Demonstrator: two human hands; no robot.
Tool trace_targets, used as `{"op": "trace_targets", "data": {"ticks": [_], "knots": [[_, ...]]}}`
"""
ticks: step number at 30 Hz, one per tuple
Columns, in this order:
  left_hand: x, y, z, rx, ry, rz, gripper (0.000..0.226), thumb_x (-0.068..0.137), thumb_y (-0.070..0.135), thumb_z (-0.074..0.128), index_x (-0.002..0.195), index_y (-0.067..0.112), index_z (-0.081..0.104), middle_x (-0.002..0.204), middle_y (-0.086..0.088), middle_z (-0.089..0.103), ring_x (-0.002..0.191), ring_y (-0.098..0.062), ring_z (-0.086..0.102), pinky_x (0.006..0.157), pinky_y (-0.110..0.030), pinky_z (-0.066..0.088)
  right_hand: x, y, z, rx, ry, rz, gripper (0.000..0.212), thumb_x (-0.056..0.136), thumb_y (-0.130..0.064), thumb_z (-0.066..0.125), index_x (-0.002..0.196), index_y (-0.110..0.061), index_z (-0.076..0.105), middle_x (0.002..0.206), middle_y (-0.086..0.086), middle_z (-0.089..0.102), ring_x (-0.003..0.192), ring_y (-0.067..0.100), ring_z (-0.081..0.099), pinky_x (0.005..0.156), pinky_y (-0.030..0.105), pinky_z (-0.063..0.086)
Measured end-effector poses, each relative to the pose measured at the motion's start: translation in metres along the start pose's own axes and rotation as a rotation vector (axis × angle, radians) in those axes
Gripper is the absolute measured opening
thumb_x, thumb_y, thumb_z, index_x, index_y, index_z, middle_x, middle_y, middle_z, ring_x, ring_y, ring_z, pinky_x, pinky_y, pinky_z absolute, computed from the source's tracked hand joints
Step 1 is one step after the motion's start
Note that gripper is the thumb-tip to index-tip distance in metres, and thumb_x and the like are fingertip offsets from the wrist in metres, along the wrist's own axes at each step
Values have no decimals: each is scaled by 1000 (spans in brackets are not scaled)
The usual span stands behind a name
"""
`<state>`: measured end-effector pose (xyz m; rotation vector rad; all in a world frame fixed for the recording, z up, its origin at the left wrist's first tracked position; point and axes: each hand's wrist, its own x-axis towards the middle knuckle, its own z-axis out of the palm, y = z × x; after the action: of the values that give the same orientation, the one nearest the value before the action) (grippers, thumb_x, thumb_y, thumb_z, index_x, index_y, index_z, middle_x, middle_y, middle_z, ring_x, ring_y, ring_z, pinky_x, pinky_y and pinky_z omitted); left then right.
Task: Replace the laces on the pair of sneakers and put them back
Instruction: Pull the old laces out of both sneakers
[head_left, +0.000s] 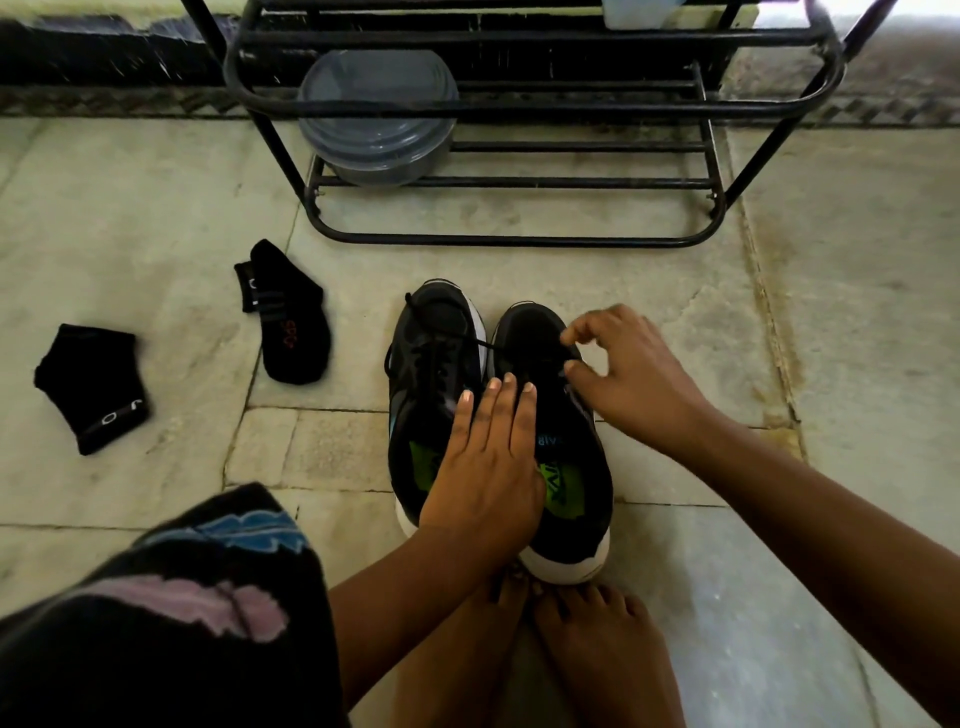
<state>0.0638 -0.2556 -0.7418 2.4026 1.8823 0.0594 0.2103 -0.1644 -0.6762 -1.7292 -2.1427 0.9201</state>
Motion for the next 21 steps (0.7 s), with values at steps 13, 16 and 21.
{"op": "trace_targets", "data": {"ticks": [13, 16, 21], "knots": [[-1, 0, -2, -2, 22, -35, 69, 87, 32, 30, 146, -2, 16, 153, -21, 23, 144, -33, 19, 114, -51, 9, 15, 1, 25, -422, -78, -207, 30, 93, -28, 49, 119, -21, 61, 122, 2, 53, 113, 20, 42, 94, 34, 40], [-1, -1, -2, 5, 2, -40, 70, 87, 33, 30, 146, 0, 16, 152, -22, 27, 143, -33, 22, 114, -53, 8, 16, -1, 25, -526, -59, -257, 27, 92, -28, 49, 112, -19, 65, 121, 2, 51, 114, 21, 39, 94, 34, 37], [-2, -2, -3, 3, -34, -68, 70, 85, 35, 31, 146, 3, 18, 147, -21, 37, 141, -33, 28, 111, -59, 8, 16, -1, 22, -574, -73, -284, 22, 91, -26, 50, 105, -21, 67, 120, 2, 48, 116, 21, 37, 94, 34, 35]]}}
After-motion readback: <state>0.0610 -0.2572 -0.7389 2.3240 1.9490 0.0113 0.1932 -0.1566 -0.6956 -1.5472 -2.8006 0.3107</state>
